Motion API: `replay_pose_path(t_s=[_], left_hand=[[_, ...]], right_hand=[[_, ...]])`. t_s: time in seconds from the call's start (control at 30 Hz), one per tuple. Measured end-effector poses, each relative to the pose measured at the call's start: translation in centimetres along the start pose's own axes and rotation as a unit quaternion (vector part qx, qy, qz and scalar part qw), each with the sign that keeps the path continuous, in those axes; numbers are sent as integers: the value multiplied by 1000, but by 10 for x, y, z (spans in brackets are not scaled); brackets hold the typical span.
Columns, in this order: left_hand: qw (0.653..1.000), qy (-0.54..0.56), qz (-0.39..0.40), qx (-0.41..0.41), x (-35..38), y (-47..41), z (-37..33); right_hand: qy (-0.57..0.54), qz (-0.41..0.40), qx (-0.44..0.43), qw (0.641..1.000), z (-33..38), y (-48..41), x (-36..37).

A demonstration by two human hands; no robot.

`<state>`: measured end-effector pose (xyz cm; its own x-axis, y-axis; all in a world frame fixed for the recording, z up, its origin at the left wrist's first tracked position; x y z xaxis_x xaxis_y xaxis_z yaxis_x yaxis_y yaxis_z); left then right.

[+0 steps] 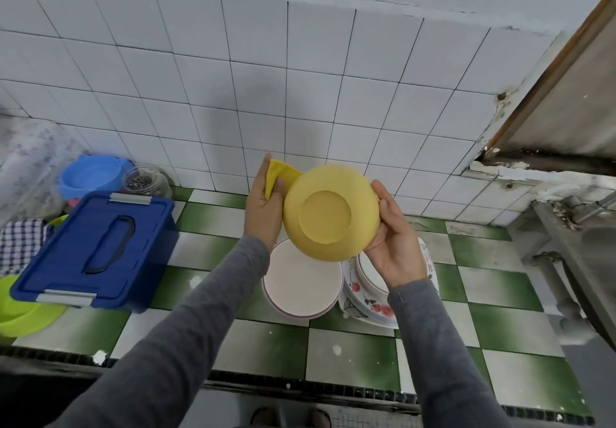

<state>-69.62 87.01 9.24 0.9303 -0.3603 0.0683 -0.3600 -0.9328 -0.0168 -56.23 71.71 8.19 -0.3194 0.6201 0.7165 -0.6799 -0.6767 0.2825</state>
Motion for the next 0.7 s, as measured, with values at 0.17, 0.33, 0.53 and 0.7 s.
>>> replay_pose_path(t_s=[0.17, 0.33, 0.53, 0.7], left_hand=[[990, -91, -107, 16, -12, -3, 7], [983, -106, -54, 139, 9, 13, -18], [950, -131, 104, 262, 37, 35, -13], [969, -54, 70, 231, 33, 16, -29]], right_hand=[[50, -4, -39, 998, 10, 12, 11], [215, -58, -132, 966, -1, 23, 38], [321, -45, -216, 921, -10, 24, 65], [343, -4, -238, 909, -7, 30, 73]])
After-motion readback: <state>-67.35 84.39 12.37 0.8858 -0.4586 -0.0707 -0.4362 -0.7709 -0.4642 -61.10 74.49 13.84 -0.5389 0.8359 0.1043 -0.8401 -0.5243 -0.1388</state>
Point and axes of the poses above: each hand's wrist, its own y-axis away from the middle knuckle, its own x-axis out of the palm, z = x × y, the point moved 3 cm from there along -y, towards the middle knuckle, and after that the axes turned 7 degrees about -z, right-handed, at the moved point
